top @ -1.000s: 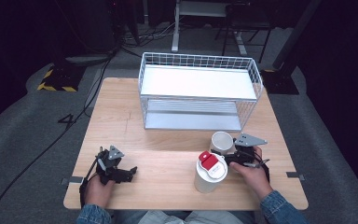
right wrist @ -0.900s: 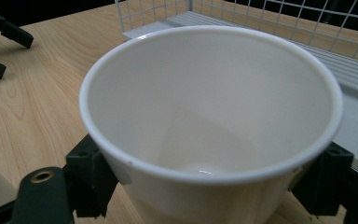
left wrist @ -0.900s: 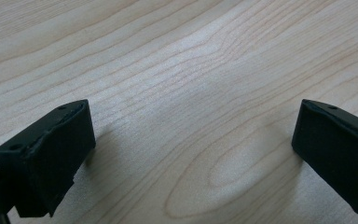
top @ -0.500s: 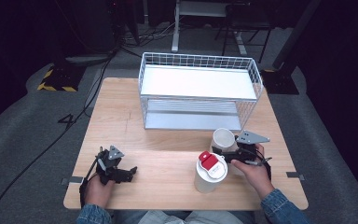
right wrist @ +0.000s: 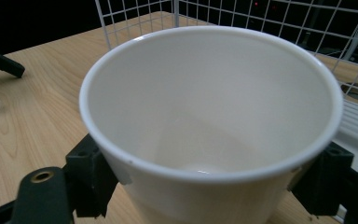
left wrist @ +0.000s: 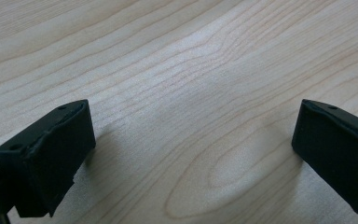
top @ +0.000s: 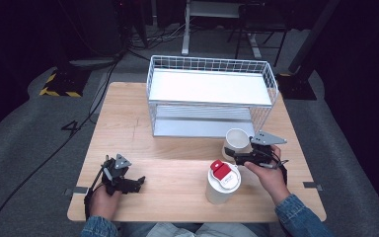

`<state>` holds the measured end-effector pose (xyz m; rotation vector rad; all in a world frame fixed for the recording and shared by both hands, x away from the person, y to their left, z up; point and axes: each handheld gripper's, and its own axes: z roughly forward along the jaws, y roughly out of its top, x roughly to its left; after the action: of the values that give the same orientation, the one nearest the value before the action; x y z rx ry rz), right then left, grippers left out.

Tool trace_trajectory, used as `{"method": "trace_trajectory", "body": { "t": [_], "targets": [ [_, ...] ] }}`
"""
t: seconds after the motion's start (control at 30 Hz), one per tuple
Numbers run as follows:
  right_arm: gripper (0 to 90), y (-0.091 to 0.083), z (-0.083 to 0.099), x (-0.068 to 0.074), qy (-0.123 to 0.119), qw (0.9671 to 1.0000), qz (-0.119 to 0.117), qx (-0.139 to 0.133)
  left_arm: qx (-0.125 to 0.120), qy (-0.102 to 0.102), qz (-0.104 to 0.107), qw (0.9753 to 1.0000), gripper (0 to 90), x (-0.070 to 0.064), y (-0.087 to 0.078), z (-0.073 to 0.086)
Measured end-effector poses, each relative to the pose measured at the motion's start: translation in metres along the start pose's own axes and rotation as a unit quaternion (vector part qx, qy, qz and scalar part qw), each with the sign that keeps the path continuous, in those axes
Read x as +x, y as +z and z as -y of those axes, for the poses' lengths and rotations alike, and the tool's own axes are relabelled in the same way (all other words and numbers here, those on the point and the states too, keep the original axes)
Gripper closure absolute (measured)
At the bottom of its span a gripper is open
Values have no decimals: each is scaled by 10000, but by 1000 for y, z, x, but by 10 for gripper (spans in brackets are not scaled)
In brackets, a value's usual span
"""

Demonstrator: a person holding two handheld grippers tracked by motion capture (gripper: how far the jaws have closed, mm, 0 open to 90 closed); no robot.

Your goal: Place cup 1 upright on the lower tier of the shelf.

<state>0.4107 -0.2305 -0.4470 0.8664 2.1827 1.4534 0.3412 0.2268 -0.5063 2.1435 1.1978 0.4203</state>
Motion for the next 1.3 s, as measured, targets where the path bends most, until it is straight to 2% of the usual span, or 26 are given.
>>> {"method": "trace_trajectory", "body": {
  "t": [0.33,0.97,1.03,1.1,1.2,1.3],
  "targets": [
    [211,11,-15,-9,79,9998,168,14,-2,-4,0,10000,0,0,0,0],
    [211,44,-27,-23,154,9984,550,-50,3,18,4,10000,0,0,0,0],
    [211,48,-28,-27,176,9977,654,-82,-4,-2,7,10000,0,0,0,0],
    [211,52,-28,-29,268,9972,685,-122,0,18,3,10000,0,0,0,0],
    [211,55,-29,-31,270,9968,740,-134,-4,-13,8,10000,0,0,0,0],
    [212,61,-29,-33,317,9947,964,-173,0,12,3,10000,0,0,0,0]
  ]
}}
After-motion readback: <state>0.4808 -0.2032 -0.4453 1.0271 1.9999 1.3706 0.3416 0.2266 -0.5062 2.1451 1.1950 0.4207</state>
